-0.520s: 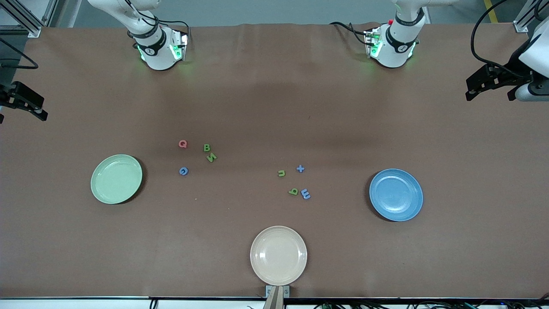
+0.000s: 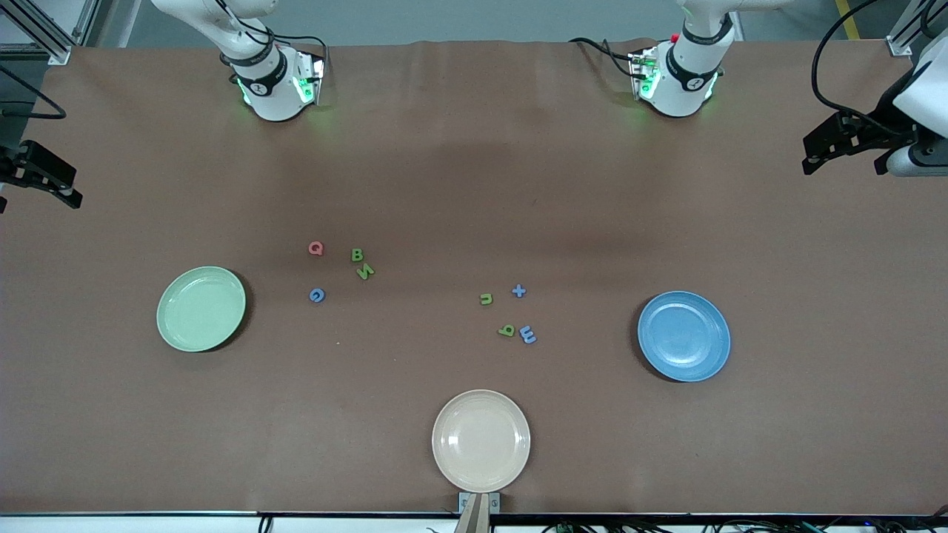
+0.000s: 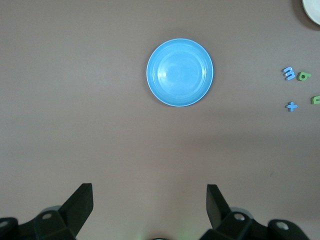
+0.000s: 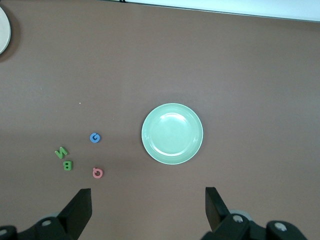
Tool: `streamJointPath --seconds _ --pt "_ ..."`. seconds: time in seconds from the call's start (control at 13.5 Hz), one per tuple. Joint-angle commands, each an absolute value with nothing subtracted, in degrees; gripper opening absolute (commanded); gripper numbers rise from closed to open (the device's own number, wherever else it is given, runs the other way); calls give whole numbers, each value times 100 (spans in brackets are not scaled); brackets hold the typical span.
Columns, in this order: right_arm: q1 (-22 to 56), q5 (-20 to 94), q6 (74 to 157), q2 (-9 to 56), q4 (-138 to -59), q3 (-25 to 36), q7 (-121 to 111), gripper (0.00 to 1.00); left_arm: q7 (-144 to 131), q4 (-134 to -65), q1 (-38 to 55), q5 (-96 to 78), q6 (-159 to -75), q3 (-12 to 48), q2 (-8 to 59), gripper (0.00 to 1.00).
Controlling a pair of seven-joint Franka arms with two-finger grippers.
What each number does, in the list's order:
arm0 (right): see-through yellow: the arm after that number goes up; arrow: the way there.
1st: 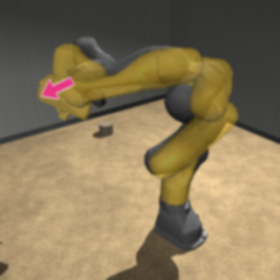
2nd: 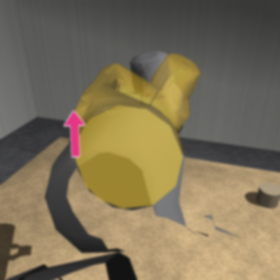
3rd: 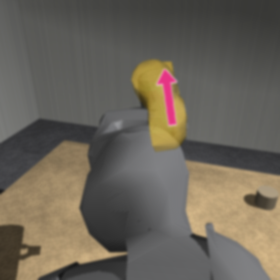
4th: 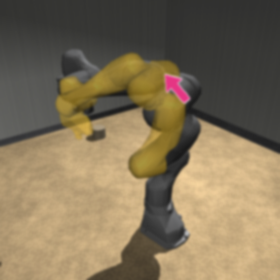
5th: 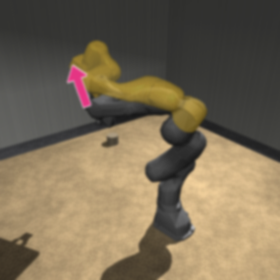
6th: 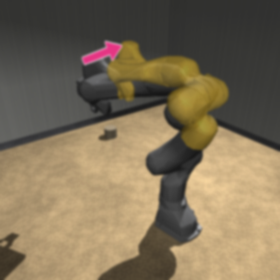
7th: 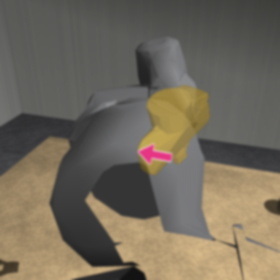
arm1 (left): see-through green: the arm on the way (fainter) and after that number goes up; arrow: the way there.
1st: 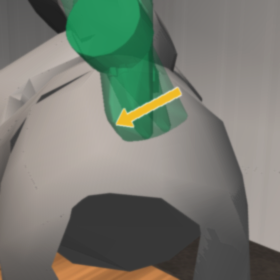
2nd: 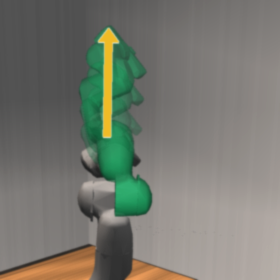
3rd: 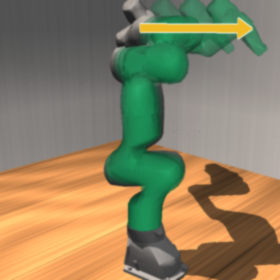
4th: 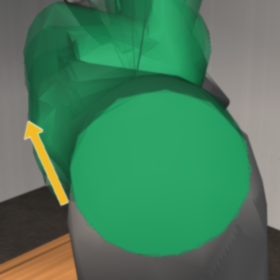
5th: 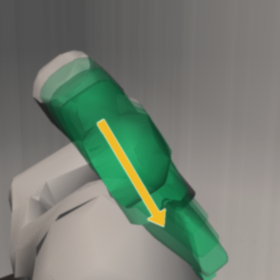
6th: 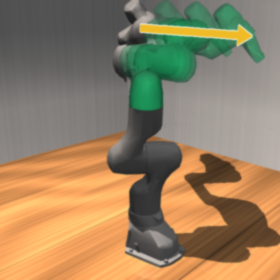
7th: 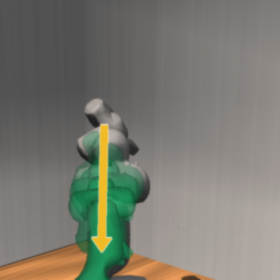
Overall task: Sort upper and lower case letters into plates
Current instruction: 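Move the right gripper toward the blue G while the left gripper reaches 3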
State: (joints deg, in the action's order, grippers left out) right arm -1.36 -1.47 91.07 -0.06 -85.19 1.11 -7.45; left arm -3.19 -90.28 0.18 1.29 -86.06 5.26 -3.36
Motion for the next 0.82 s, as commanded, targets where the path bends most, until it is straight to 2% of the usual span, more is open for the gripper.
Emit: streamJointPath --seconds 0.0,0.3,0.59,0.74 --pt "-132 -132 9096 44 -8429 114 -756 100 -255 -8982 35 123 -8866 536 86 100" --pt "-27 -70 9114 579 -8420 88 -747 100 -937 -9017 272 123 -9499 703 798 100" --pt "623 -167 9473 1089 -8429 97 -721 100 -2606 -9018 790 123 -10386 782 1641 100" --pt "764 -158 9650 1265 -8429 97 -721 100 -3502 -9018 1053 27 -10494 809 1845 100"
